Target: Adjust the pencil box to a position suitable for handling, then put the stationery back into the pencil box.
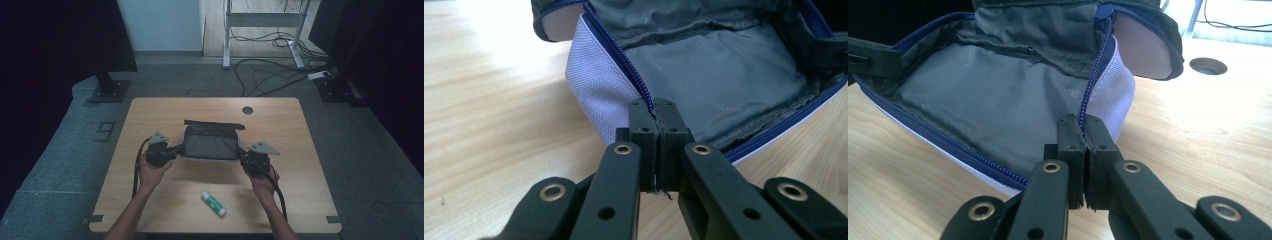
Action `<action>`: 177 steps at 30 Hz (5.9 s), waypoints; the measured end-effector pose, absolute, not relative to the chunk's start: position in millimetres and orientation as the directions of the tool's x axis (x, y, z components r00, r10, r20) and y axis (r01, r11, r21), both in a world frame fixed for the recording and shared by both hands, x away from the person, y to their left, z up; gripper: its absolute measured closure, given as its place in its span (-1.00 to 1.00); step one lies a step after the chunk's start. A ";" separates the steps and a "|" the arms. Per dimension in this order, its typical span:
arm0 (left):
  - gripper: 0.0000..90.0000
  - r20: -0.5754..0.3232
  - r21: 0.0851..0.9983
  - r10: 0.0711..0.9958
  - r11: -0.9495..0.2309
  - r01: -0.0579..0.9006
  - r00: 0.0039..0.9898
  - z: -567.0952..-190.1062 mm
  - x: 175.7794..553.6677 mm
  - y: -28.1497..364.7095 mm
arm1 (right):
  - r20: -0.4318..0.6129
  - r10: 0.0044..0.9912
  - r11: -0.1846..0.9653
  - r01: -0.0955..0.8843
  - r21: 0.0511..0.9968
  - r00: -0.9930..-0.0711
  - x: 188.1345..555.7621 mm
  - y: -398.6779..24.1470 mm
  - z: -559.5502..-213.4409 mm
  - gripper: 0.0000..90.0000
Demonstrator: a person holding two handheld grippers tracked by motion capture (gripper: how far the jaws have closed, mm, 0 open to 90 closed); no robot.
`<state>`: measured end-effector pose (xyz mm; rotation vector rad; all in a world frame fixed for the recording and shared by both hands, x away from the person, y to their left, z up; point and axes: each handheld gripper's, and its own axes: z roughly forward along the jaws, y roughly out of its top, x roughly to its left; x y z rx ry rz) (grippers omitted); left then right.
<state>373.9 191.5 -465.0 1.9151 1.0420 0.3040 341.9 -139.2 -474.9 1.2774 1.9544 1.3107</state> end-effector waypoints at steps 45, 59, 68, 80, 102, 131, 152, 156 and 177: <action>-0.34 -0.209 0.756 0.812 -0.219 0.617 0.544 -517.4 364.6 179.4 | 0.086 0.901 0.173 0.532 0.829 -0.426 341.2 -138.2 -531.7 -0.02; -0.31 -0.167 0.789 0.824 -0.217 0.575 0.541 -507.4 339.8 196.5 | 0.080 0.875 0.172 0.461 0.871 -0.478 316.2 -149.1 -516.7 -0.17; -0.30 -0.168 0.791 0.836 -0.201 0.578 0.522 -507.9 312.9 224.6 | 0.104 0.845 0.167 0.444 0.880 -0.524 291.6 -158.0 -509.3 -0.17; -0.31 -0.181 0.779 0.844 -0.191 0.597 0.506 -523.5 303.6 236.6 | 0.089 0.815 0.201 0.423 0.883 -0.572 263.6 -160.8 -506.8 -0.17; -0.29 -0.108 0.729 0.862 -0.270 0.630 0.495 -545.5 306.4 234.9 | 0.079 0.731 0.287 0.411 0.865 -0.678 247.2 -123.3 -510.4 -0.03; -0.27 -0.048 0.714 0.876 -0.306 0.630 0.480 -546.1 300.5 229.1 | 0.084 0.650 0.406 0.438 0.802 -0.755 246.3 -74.7 -540.3 0.18; -0.27 -0.027 0.711 0.876 -0.322 0.625 0.482 -546.2 300.0 227.0 | 0.073 0.637 0.453 0.450 0.770 -0.767 247.3 -74.6 -547.9 0.41; -0.27 -0.020 0.710 0.876 -0.327 0.624 0.482 -546.2 299.8 226.5 | 0.076 0.638 0.454 0.454 0.767 -0.766 247.7 -74.7 -548.5 0.42; -0.29 -0.012 0.708 0.875 -0.334 0.622 0.484 -546.4 299.8 225.4 | 0.090 0.651 0.397 0.439 0.806 -0.754 252.8 -86.0 -525.3 0.43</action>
